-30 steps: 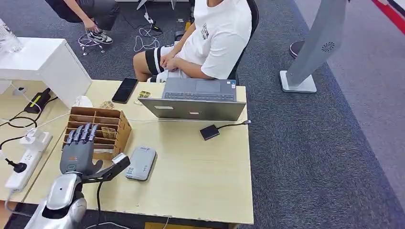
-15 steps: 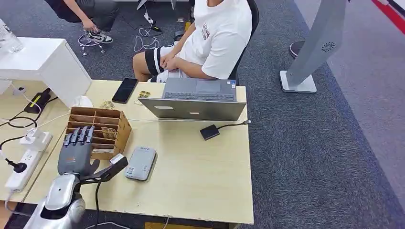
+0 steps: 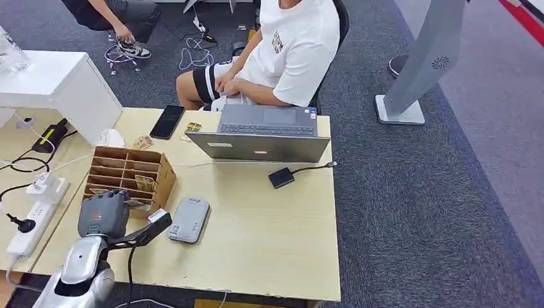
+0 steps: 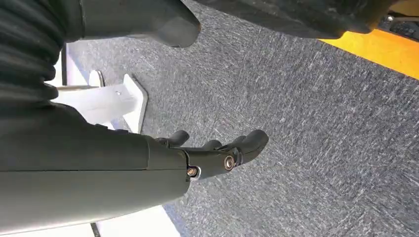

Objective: Pass the card to the sensor for recognition and then transmit it.

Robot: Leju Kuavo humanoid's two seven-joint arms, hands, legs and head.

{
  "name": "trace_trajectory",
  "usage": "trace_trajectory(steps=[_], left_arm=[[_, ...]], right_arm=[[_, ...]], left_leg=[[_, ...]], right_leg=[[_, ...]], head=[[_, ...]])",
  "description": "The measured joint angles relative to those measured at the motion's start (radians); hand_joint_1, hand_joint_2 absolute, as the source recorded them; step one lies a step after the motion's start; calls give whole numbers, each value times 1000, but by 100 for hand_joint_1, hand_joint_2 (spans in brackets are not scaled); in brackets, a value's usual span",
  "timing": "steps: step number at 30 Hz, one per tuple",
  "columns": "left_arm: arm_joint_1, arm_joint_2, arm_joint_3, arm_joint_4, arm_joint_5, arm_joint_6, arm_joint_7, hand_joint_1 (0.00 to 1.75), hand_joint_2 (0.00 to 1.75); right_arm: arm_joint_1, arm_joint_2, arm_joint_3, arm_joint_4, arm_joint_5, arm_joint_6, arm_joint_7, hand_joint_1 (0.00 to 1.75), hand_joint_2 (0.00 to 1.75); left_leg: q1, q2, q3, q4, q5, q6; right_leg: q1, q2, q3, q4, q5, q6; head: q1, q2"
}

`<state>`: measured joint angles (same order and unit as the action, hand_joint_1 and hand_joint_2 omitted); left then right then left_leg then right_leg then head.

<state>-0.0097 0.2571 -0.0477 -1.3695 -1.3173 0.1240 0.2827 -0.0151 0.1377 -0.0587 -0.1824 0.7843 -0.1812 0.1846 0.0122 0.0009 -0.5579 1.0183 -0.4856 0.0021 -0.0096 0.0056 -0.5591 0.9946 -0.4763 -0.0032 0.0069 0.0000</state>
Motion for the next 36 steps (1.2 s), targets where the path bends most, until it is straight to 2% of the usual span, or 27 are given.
trace_trajectory(steps=[10, 24, 33, 36], left_arm=[[0, -4, 0, 3, 13, 32, -30, 175, 175], [22, -10, -1, -63, 13, 51, -48, 175, 175], [30, 21, -73, -301, 35, 81, -73, 175, 175], [-21, 37, -78, -313, 57, 61, -69, 175, 175]], right_arm=[[0, 0, -14, 0, 7, -8, 6, 0, 175], [0, 3, -24, 0, 5, -18, 11, 0, 175], [3, 12, -50, 0, -6, -30, 15, 0, 175], [3, 14, -50, 0, 6, -20, 16, 0, 175]], left_leg=[[0, 0, 0, 0, 0, 0], [0, 0, 0, 0, 0, 0], [0, 0, 0, 0, 0, 0], [0, 0, 0, 0, 0, 0]], right_leg=[[0, 0, 0, 0, 0, 0], [0, 0, 0, 0, 0, 0], [0, 0, -1, 0, 0, 0], [0, -1, -1, 0, 0, 0]], head=[[0, 0], [0, 0], [0, 0], [0, 0]])
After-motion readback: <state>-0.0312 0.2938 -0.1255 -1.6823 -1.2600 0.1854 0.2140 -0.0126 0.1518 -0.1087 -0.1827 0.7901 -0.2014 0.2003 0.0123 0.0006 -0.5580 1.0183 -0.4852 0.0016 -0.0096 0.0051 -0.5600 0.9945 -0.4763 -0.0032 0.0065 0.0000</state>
